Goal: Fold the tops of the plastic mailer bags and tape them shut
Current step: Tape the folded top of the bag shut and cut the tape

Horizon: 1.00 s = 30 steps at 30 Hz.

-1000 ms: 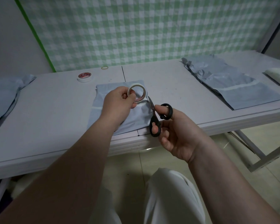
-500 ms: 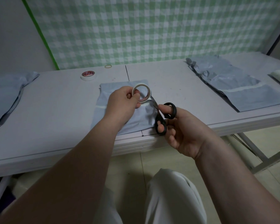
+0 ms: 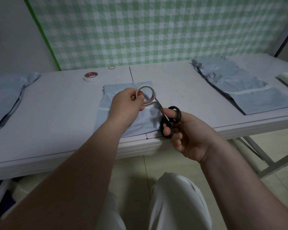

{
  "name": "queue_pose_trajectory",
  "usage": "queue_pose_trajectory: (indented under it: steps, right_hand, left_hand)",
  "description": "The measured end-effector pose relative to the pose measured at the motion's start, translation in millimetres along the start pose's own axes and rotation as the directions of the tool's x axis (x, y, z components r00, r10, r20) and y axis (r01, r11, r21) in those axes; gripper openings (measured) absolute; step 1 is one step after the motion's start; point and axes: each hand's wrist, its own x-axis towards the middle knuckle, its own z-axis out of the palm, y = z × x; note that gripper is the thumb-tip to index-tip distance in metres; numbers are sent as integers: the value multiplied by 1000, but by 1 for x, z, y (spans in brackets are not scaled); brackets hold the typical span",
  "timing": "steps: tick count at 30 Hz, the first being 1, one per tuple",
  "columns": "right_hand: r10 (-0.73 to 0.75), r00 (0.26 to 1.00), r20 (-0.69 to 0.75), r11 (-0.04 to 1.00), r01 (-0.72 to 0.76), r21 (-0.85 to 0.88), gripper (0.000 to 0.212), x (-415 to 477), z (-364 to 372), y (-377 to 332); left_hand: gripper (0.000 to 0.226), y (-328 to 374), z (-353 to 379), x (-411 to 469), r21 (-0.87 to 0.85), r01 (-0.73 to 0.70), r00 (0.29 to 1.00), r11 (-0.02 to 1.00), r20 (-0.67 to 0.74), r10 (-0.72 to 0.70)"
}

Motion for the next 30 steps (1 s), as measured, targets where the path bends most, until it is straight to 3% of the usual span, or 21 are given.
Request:
queue_pose_trajectory:
  steps: [8, 13, 15, 17, 20, 24, 26, 28, 30]
  right_hand:
    - [9, 1000, 2, 999, -9, 34, 27, 0, -2, 2]
    - [-41, 999, 7, 997, 41, 67, 25, -7, -9, -1]
    - [-107, 994, -33, 994, 108, 29, 25, -11, -13, -5]
    - [-199, 970, -140, 975, 181, -132, 26, -12, -16, -8]
    - [-375, 867, -327, 855, 187, -484, 31, -3, -23, -13]
    - [-615, 714, -335, 465, -15, -885, 41, 8, -23, -22]
    - [-683, 662, -307, 344, -79, -936, 43, 10, -21, -25]
    - [-714, 631, -304, 291, -127, -948, 39, 11, -18, -27]
    - [-720, 625, -302, 238, -186, -953, 33, 12, -14, -29]
  left_hand:
    - [17, 1, 0, 0, -4, 0, 1000, 1000, -5, 0]
    - [22, 2, -1, 1, -92, 44, 998, 995, -30, -47]
    - [21, 3, -1, 1, -108, 61, 997, 992, -38, -65]
    - [20, 4, -2, 2, -118, 78, 996, 990, -37, -83]
    - [18, 8, -4, 3, -186, 112, 993, 976, -25, -119]
    - [14, 20, -12, 2, -211, 47, 997, 976, -47, -58]
    - [8, 29, -20, 0, -231, 8, 997, 973, -67, -25]
    - [3, 35, -32, -3, -207, 0, 994, 978, -108, -23]
    - [18, 33, -50, -4, -31, -17, 983, 999, -183, 11]
